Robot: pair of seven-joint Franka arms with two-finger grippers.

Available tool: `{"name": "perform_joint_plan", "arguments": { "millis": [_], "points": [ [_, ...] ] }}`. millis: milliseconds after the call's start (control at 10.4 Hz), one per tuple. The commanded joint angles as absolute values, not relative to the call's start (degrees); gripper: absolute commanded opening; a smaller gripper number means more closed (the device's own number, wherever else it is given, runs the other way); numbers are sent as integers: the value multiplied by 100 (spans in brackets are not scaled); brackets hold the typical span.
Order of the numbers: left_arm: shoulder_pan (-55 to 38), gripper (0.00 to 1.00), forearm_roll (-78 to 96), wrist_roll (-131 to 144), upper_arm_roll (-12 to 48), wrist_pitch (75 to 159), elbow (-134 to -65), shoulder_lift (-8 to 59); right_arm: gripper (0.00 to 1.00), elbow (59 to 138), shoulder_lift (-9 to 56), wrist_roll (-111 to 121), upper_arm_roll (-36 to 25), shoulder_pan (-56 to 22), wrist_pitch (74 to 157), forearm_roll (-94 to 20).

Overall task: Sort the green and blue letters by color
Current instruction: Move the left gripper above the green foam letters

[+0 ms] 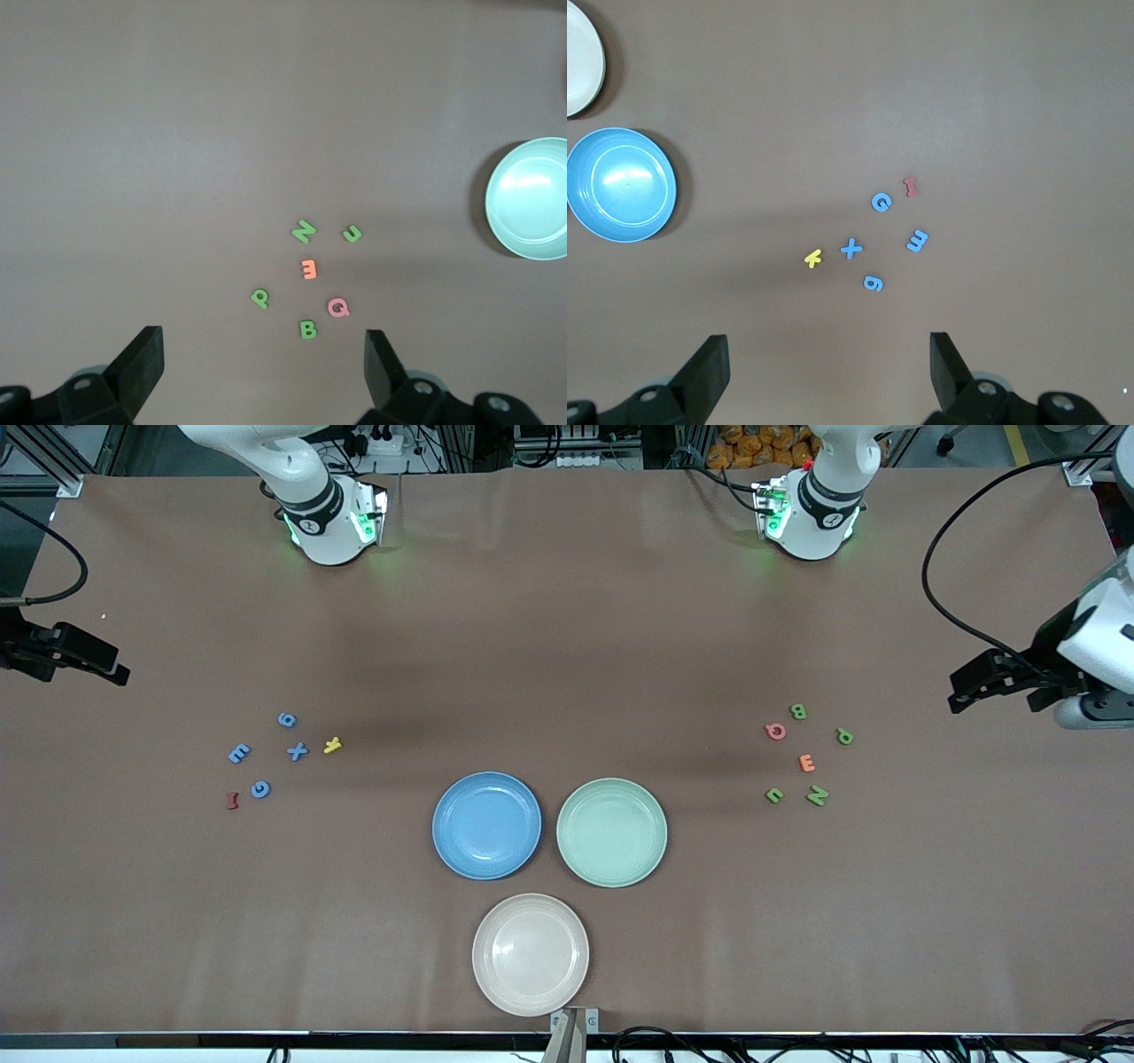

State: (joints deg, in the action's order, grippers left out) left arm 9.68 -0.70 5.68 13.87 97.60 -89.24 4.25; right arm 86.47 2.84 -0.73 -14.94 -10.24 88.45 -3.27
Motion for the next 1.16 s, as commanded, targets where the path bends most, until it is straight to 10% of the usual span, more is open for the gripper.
{"name": "perform_joint_plan", "arguments": {
  "millis": [0, 1060],
  "points": [
    [1099, 100, 272, 220, 1362, 9729, -9035, 413, 100, 8473, 369, -97, -1415, -905, 8754, -246],
    [1310, 100, 246, -1538, 1380, 11996, -10757, 1001, 100, 8473, 466, -132, -1336, -896, 8912, -237]
  ]
}}
